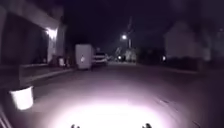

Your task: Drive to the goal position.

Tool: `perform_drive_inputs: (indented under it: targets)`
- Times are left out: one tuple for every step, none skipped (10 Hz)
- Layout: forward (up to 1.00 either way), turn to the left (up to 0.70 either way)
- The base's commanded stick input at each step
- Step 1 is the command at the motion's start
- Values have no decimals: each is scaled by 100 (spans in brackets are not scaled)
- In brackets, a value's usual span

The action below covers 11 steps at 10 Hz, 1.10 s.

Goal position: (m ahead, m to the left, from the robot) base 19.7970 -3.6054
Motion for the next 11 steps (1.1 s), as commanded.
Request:
perform_drive_inputs:
  targets:
    - [85, 0]
    - [85, 0]
    - [85, 0]
    - [85, 0]
    - [85, 0]
    - [85, 0]
    - [85, 0]
    - [85, 0]
    - [85, 0]
    - [85, -21]
    - [85, -34]
